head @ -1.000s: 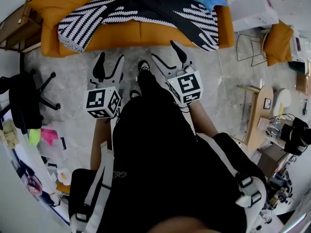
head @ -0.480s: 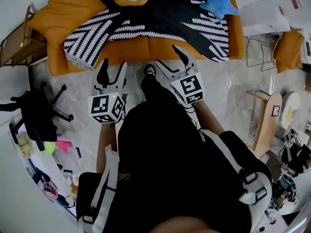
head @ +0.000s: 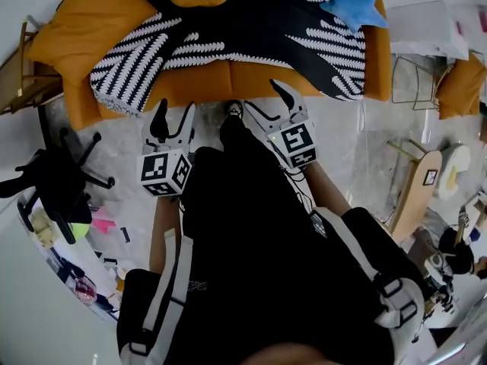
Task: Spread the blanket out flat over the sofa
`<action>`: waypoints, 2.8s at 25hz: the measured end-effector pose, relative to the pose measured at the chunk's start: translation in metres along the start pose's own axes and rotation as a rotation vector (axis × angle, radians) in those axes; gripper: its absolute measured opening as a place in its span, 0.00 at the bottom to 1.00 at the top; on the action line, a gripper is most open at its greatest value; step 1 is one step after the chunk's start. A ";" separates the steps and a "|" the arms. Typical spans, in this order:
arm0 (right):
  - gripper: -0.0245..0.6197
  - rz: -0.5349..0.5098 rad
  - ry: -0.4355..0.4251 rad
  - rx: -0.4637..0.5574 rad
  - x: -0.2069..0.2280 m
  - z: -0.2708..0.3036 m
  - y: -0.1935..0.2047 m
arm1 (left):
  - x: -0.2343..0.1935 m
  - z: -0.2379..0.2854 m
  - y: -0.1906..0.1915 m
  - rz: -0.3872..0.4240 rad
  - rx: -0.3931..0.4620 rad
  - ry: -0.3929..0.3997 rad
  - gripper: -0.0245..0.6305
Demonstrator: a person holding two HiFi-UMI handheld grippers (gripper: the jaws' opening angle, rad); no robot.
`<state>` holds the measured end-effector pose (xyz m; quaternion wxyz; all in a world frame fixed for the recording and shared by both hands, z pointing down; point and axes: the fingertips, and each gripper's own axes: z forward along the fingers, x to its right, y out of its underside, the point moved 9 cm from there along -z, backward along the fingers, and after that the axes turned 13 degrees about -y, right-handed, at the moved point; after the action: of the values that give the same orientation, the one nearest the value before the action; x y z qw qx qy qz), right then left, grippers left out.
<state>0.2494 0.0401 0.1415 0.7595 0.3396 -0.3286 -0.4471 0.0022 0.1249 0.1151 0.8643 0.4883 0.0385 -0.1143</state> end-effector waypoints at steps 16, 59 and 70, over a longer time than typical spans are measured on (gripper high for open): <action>0.55 0.039 -0.025 -0.113 0.076 0.127 0.061 | -0.061 0.149 0.073 0.001 -0.154 -0.024 0.45; 0.55 0.469 0.267 -0.348 0.253 0.307 0.190 | -0.140 0.458 0.187 0.347 -0.593 0.051 0.46; 0.52 0.513 0.282 -0.424 0.274 0.323 0.213 | -0.146 0.476 0.199 0.380 -0.664 0.054 0.46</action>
<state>0.1924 -0.2007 0.5461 0.9385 0.1393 -0.1949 -0.2488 -0.1139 -0.1582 0.5550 0.9799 0.1832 0.0050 0.0793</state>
